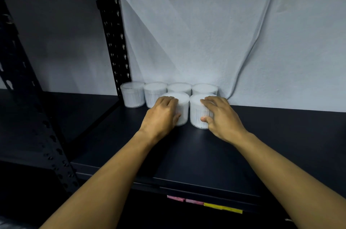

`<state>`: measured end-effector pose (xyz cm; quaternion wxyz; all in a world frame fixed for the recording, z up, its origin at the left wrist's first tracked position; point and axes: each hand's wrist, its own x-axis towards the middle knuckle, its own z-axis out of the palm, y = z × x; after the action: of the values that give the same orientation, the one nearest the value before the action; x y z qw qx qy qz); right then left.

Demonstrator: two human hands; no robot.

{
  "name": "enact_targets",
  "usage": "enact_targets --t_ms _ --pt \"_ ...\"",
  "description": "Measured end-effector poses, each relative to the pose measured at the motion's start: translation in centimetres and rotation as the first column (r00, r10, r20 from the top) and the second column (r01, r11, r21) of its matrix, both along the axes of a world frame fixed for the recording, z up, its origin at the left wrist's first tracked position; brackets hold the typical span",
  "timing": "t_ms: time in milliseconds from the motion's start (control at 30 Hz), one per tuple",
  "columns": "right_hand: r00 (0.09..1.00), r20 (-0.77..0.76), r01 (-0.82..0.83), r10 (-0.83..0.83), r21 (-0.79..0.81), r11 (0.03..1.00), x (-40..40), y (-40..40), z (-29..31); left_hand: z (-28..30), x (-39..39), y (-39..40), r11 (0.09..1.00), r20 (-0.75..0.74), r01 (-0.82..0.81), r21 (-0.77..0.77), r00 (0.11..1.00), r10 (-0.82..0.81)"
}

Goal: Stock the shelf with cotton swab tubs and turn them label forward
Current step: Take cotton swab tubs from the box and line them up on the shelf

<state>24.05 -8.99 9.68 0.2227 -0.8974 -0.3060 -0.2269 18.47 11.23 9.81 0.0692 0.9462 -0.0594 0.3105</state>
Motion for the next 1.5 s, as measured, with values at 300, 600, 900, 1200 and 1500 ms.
enact_targets --t_ms 300,600,900,1200,1500 --pt "0.998 0.044 0.045 -0.040 -0.135 0.990 -0.8 -0.1 1.0 0.1 -0.2 -0.4 0.994 0.072 -0.066 0.089 0.996 0.060" --pt "0.997 0.065 0.035 -0.029 -0.102 0.994 -2.1 -0.5 1.5 0.7 -2.3 -1.4 0.995 0.058 -0.086 0.059 0.995 0.082" --pt "0.964 0.259 0.018 -0.061 0.169 0.986 -13.9 -4.5 -1.5 -1.1 -12.7 -7.2 0.998 0.222 -0.012 -0.065 0.975 0.026" --pt "0.984 0.179 0.003 -0.020 0.090 0.996 -22.0 -10.9 -12.6 -9.8 -20.3 -11.5 0.988 0.107 0.070 -0.137 0.993 -0.055" --pt "0.908 -0.416 -0.069 -0.056 -0.279 0.958 -22.8 -12.2 -27.3 -22.5 -21.0 -12.4 0.999 -0.586 -0.023 -0.040 0.810 -0.005"
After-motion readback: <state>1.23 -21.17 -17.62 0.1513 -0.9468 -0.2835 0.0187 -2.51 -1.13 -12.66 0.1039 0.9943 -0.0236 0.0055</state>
